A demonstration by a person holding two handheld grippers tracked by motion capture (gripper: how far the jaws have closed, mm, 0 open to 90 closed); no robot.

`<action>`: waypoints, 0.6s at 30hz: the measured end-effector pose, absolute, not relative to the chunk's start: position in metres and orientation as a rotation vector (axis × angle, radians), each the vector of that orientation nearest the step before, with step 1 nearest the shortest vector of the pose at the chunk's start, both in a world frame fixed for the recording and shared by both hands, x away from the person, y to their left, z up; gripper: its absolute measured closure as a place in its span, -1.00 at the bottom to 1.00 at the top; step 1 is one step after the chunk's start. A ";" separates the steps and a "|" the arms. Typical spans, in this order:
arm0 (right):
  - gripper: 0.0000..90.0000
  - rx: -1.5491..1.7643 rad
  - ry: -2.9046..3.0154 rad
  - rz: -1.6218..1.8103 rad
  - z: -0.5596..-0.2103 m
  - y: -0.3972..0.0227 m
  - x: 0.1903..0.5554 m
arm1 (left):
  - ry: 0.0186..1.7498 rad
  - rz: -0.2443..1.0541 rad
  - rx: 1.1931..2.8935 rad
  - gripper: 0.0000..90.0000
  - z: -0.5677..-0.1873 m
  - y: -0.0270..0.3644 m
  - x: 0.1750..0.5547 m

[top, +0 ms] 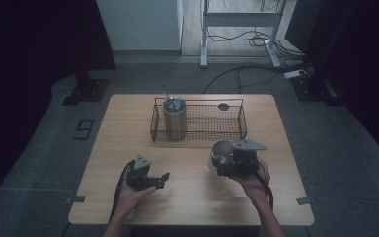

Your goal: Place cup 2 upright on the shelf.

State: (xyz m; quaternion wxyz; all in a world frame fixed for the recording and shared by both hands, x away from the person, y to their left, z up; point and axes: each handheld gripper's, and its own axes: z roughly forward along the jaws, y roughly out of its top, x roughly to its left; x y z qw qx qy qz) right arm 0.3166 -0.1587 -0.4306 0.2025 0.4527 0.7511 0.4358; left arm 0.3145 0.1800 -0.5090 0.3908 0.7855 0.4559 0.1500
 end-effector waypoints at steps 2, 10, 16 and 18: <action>-0.86 1.261 2.098 1.219 -0.428 -0.160 0.320 | 1.156 0.382 2.004 -0.79 -0.509 0.180 0.314; -0.86 1.256 2.094 1.225 -0.423 -0.161 0.329 | 1.162 0.385 1.996 -0.79 -0.508 0.181 0.313; -0.86 1.259 2.083 1.219 -0.419 -0.162 0.334 | 1.159 0.378 2.015 -0.79 -0.512 0.178 0.313; -0.86 1.257 2.081 1.222 -0.417 -0.163 0.335 | 1.155 0.375 2.016 -0.79 -0.511 0.177 0.312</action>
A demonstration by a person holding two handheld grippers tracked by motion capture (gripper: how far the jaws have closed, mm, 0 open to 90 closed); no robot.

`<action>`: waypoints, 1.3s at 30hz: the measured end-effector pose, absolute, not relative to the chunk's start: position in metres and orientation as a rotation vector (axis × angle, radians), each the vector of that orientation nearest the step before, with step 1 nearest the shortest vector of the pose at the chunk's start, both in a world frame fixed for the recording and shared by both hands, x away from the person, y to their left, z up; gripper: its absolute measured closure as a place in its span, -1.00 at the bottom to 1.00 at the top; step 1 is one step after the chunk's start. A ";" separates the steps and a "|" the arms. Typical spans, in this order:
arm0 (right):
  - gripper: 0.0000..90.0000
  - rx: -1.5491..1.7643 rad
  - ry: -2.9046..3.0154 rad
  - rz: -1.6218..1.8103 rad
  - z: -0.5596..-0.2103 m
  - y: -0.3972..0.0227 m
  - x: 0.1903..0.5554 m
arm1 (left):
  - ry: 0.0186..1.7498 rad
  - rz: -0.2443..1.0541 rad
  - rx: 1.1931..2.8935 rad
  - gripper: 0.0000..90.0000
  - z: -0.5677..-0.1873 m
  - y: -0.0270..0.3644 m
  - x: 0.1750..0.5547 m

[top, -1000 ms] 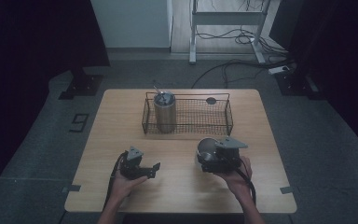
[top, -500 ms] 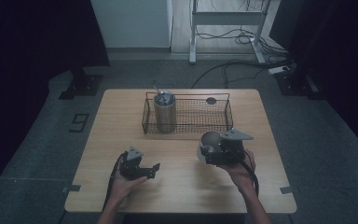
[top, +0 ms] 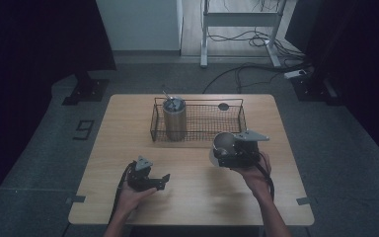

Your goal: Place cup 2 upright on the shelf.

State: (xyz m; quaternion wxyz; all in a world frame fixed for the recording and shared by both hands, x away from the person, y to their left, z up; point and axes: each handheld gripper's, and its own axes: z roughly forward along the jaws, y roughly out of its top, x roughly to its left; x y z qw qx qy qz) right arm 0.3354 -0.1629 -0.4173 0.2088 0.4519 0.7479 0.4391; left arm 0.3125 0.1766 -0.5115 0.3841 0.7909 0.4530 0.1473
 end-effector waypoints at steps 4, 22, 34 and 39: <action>-0.86 1.270 2.061 1.227 -0.413 -0.166 0.339 | 1.152 0.374 2.013 -0.79 -0.511 0.176 0.312; -0.86 1.255 2.049 1.209 -0.394 -0.167 0.353 | 1.144 0.372 2.015 -0.79 -0.510 0.175 0.311; -0.86 1.260 2.049 1.200 -0.390 -0.165 0.370 | 1.141 0.371 2.017 -0.79 -0.509 0.174 0.312; -0.86 1.251 2.049 1.194 -0.387 -0.165 0.373 | 1.141 0.369 2.016 -0.79 -0.509 0.174 0.312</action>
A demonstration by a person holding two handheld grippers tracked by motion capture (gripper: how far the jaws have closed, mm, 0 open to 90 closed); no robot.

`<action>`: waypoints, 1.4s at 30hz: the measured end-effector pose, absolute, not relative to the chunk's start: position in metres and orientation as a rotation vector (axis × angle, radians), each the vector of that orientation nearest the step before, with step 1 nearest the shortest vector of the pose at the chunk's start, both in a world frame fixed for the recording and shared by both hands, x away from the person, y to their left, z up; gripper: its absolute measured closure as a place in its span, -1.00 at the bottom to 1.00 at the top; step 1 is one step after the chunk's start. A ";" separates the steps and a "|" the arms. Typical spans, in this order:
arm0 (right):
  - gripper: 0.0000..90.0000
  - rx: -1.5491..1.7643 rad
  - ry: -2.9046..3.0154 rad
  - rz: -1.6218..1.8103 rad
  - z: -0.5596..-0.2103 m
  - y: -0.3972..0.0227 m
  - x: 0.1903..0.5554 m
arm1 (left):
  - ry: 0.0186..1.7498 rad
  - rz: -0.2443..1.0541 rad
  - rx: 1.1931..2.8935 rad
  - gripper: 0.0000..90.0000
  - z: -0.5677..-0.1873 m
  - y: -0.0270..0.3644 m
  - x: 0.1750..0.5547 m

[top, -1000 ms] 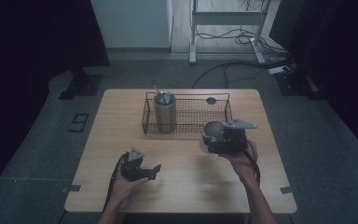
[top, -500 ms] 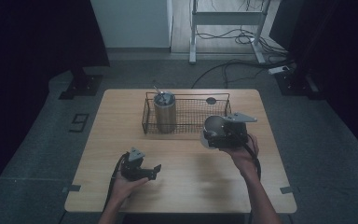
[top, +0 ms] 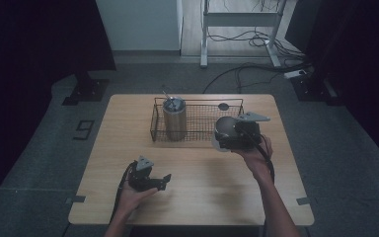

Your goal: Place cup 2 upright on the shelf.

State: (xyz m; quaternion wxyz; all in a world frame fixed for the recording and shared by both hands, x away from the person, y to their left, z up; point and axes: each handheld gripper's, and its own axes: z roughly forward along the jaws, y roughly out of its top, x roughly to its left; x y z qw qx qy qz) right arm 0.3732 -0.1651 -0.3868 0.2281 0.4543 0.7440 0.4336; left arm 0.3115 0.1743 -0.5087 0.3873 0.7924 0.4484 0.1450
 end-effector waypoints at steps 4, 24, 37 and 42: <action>-0.86 1.247 2.038 1.179 -0.383 -0.165 0.376 | 1.145 0.370 2.018 -0.79 -0.508 0.174 0.311; -0.86 1.231 2.034 1.157 -0.375 -0.169 0.396 | 1.156 0.376 2.022 -0.79 -0.509 0.173 0.312; -0.86 1.256 2.032 1.145 -0.368 -0.172 0.412 | 1.158 0.377 2.025 -0.79 -0.510 0.173 0.312; -0.86 1.271 2.030 1.137 -0.367 -0.173 0.420 | 1.162 0.375 2.028 -0.79 -0.512 0.173 0.313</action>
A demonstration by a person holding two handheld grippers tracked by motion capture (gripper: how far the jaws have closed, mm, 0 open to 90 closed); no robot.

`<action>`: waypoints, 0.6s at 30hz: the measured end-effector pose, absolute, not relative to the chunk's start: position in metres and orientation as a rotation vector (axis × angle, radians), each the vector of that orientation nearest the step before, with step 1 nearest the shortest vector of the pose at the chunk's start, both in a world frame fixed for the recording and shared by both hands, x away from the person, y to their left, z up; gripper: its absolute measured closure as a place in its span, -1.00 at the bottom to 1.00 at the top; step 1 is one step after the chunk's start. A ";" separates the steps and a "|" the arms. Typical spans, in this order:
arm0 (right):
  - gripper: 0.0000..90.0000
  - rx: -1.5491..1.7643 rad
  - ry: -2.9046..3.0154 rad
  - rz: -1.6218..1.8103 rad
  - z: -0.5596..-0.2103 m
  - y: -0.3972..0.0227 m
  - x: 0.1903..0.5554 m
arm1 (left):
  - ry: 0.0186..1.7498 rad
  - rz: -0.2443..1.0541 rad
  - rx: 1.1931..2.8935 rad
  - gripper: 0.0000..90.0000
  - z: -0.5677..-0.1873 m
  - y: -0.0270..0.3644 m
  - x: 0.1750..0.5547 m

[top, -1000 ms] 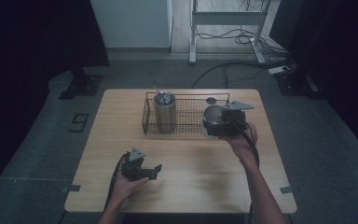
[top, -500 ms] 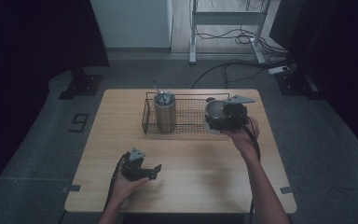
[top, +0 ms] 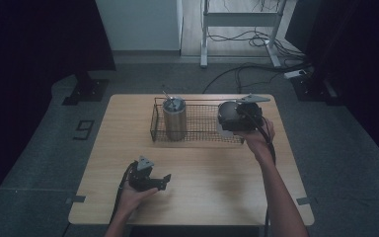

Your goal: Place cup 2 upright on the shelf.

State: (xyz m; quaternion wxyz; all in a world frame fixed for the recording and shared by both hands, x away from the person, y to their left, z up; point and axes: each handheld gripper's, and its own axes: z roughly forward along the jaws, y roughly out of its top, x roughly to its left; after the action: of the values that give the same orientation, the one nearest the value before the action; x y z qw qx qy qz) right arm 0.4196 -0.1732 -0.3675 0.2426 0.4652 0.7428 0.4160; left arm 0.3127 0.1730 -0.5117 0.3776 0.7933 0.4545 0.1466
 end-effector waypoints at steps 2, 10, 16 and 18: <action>-0.86 1.276 2.030 1.133 -0.368 -0.174 0.425 | 1.159 0.374 2.035 -0.79 -0.513 0.172 0.313; -0.86 1.287 2.028 1.109 -0.369 -0.175 0.438 | 1.160 0.374 2.035 -0.79 -0.514 0.173 0.313; -0.86 1.292 2.030 1.102 -0.369 -0.176 0.448 | 1.166 0.369 2.036 -0.79 -0.515 0.173 0.314; -0.86 1.292 2.030 1.098 -0.369 -0.177 0.449 | 1.166 0.369 2.036 -0.79 -0.515 0.173 0.314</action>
State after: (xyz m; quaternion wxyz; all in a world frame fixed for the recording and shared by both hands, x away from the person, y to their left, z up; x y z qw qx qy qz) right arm 0.4495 -0.1766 -0.3688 0.2457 0.4736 0.7439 0.4024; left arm 0.3138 0.1734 -0.5154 0.3740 0.7950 0.4554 0.1440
